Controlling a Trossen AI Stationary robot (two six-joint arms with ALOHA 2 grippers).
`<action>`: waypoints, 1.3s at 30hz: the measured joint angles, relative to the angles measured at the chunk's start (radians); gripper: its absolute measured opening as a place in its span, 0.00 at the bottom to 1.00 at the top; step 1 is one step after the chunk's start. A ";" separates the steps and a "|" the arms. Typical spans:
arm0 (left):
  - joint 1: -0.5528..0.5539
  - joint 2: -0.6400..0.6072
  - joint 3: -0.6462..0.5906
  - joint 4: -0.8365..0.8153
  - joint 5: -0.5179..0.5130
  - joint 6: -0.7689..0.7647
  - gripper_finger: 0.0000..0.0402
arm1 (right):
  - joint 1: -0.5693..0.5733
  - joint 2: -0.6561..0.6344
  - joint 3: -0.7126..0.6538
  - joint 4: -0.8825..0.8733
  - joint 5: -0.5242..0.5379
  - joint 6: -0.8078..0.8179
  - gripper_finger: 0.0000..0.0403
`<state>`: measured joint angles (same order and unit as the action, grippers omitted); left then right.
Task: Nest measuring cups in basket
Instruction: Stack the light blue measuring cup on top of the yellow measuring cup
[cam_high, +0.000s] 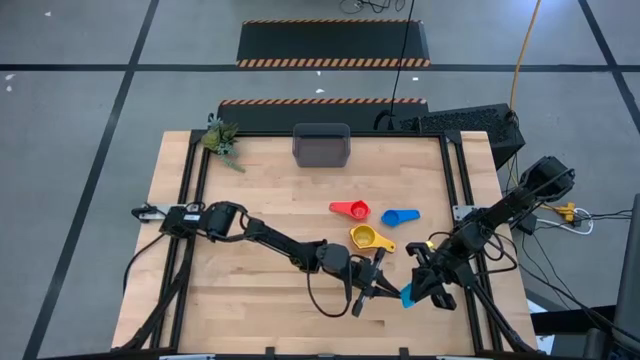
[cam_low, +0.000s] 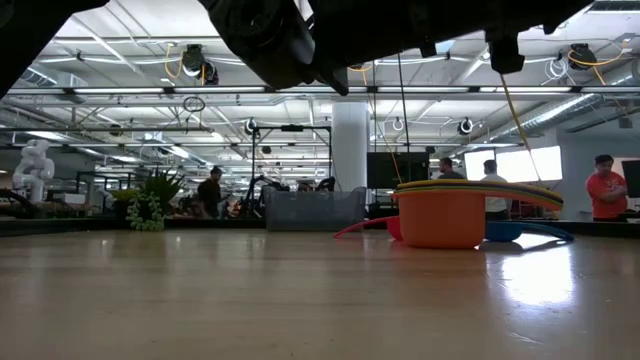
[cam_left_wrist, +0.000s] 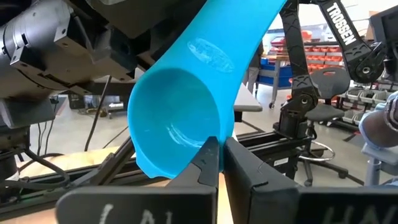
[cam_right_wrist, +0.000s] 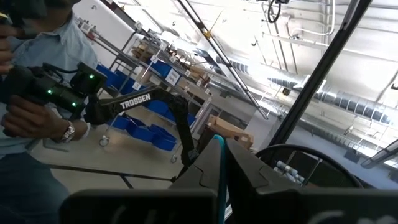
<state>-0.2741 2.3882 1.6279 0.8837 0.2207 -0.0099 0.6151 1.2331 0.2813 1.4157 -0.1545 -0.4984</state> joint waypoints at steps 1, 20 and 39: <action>0.000 0.000 0.000 0.000 0.000 0.000 0.02 | 0.000 0.000 0.000 -0.001 0.003 0.001 0.00; 0.021 -0.008 0.000 -0.096 -0.039 -0.069 0.01 | 0.022 -0.181 -0.001 -0.265 0.211 0.129 0.41; -0.034 -0.366 -0.002 -1.137 -0.567 -0.122 0.01 | 0.140 -0.466 0.003 -0.959 0.763 0.174 0.59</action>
<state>-0.3082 2.0217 1.6264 -0.2534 -0.3464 -0.1316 0.7549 0.7675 0.2841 0.4566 0.6081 -0.3239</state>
